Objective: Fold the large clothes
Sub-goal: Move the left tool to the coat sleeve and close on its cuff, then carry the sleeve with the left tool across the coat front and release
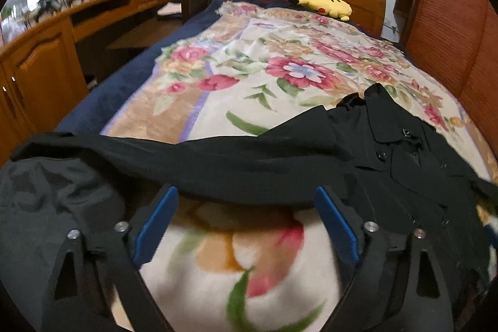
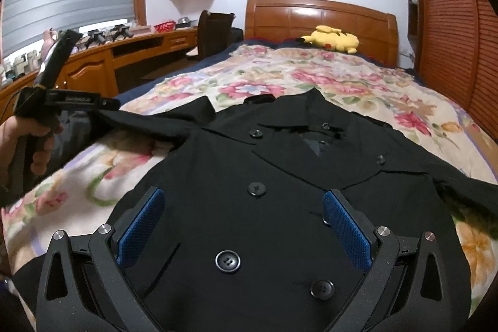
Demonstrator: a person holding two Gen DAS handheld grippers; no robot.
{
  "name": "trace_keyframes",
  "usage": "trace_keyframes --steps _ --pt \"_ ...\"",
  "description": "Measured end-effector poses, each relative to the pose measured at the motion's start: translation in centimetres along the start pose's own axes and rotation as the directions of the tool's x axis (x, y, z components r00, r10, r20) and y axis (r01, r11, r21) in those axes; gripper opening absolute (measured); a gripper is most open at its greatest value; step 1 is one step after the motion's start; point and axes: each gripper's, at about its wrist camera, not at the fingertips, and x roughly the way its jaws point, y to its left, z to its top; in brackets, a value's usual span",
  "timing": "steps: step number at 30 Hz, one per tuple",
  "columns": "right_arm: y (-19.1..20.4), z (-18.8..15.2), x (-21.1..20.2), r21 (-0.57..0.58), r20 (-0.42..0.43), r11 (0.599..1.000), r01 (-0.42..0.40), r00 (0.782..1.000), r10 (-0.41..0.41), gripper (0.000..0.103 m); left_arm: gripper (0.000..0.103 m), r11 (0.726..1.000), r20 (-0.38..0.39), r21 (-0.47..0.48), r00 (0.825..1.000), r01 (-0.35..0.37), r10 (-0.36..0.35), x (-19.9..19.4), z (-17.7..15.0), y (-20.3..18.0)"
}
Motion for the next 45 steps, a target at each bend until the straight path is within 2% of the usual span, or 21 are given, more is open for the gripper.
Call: trace_keyframes --steps 6,11,23,26,30,31,33,34,35,36,38,40,45 --pt "-0.5 -0.3 0.7 0.006 -0.02 1.0 0.008 1.0 -0.008 0.103 0.081 0.996 -0.05 -0.087 0.999 -0.003 -0.001 2.2 0.6 1.3" --pt "-0.8 -0.4 0.8 0.01 -0.025 1.0 0.005 1.0 -0.005 0.103 0.08 0.988 -0.077 -0.145 0.996 -0.05 0.039 3.2 0.4 2.8" --pt "-1.0 -0.5 1.2 0.016 -0.03 1.0 0.0 1.0 0.001 0.103 0.08 0.981 -0.148 -0.147 0.983 -0.126 0.104 4.9 -1.9 3.9" --pt "-1.0 -0.5 1.2 0.016 -0.03 1.0 0.0 1.0 0.0 0.103 0.08 0.977 -0.107 -0.2 0.993 -0.072 0.051 4.6 -2.2 4.8" --pt "-1.1 -0.7 1.3 0.016 -0.031 1.0 0.0 1.0 0.0 0.103 0.079 0.972 -0.081 -0.231 0.996 -0.046 0.028 4.4 -0.7 5.5" --pt "-1.1 -0.7 1.3 0.016 -0.032 1.0 0.0 0.999 0.001 0.103 0.077 0.973 -0.084 -0.225 0.996 -0.046 0.028 4.6 -0.2 5.5" --pt "-1.1 -0.9 1.4 0.016 -0.031 1.0 -0.002 1.0 0.003 0.103 0.052 0.974 -0.083 -0.215 0.995 -0.074 0.057 4.7 0.6 5.6" --pt "-1.1 -0.9 1.4 0.015 -0.031 1.0 -0.001 1.0 0.001 0.103 0.043 0.973 -0.082 -0.212 0.994 -0.087 0.071 4.7 1.0 5.7" --pt "-1.1 -0.8 1.4 0.014 -0.031 1.0 0.0 1.0 0.0 0.103 0.024 0.974 -0.088 -0.204 0.992 -0.102 0.085 5.0 1.3 5.7" --pt "-1.2 -1.0 1.3 0.011 -0.029 1.0 0.002 1.0 -0.002 0.103 0.01 0.976 -0.106 -0.179 0.988 -0.126 0.108 5.2 1.5 5.5" --pt "-1.4 -1.1 1.4 0.013 -0.032 1.0 -0.001 0.999 0.001 0.103 0.002 0.98 -0.113 -0.136 0.985 -0.143 0.128 5.3 1.7 5.0" --pt "-1.9 -1.2 1.3 0.025 -0.038 1.0 0.001 0.999 0.0 0.103 0.0 0.983 -0.083 -0.103 0.986 -0.151 0.143 4.5 1.8 4.2" --pt "-3.1 -0.9 0.3 0.027 -0.029 0.999 0.035 0.999 -0.035 0.103 0.0 0.996 0.015 -0.012 0.996 -0.088 0.088 0.9 2.0 0.1"
